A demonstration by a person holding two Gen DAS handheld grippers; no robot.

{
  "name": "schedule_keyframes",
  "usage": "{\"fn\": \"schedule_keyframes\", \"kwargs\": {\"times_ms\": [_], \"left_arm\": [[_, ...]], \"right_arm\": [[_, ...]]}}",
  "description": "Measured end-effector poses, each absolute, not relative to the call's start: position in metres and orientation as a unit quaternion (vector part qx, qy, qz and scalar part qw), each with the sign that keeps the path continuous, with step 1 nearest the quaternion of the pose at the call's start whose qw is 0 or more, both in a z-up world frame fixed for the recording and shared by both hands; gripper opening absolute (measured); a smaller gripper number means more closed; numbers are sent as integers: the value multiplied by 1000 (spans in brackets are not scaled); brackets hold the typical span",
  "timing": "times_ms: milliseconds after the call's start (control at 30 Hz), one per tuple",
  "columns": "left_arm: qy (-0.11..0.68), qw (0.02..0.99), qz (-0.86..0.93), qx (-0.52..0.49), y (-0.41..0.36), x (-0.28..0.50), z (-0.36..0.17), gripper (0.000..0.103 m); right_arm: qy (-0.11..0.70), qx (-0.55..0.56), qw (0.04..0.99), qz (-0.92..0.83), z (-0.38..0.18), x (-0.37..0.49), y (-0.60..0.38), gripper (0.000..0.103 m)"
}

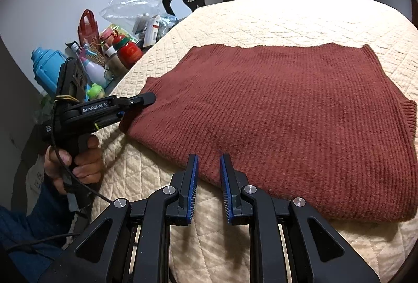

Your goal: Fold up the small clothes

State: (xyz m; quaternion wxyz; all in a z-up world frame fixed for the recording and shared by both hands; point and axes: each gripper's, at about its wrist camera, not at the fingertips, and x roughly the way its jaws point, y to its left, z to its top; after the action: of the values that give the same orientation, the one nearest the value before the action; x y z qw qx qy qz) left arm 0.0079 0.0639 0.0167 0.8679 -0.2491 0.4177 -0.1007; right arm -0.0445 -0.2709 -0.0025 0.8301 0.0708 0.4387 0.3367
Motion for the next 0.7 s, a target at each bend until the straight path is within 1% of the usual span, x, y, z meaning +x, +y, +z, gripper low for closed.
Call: {"fn": "schedule_keyframes", "kwargs": {"times_ms": [200, 300, 400, 467, 500, 533, 700], "left_arm": [[379, 877, -143, -259, 55, 7, 54, 17], [361, 881, -170, -253, 37, 11, 79, 16], [347, 884, -203, -239, 10, 16, 101, 14], [338, 883, -231, -228, -11, 21, 115, 10], [336, 882, -243, -223, -20, 23, 121, 9], [332, 881, -257, -217, -30, 26, 126, 4], [323, 868, -334, -177, -96, 36, 145, 3]], "right_arm": [[428, 88, 840, 321, 1, -45, -293, 18], [422, 103, 848, 305, 2, -44, -310, 18], [416, 120, 855, 285, 3, -45, -328, 18], [412, 130, 859, 273, 4, -45, -339, 18], [410, 135, 862, 267, 5, -46, -344, 18], [406, 141, 864, 262, 5, -48, -350, 18], [392, 161, 874, 237, 8, -56, -372, 18]]}}
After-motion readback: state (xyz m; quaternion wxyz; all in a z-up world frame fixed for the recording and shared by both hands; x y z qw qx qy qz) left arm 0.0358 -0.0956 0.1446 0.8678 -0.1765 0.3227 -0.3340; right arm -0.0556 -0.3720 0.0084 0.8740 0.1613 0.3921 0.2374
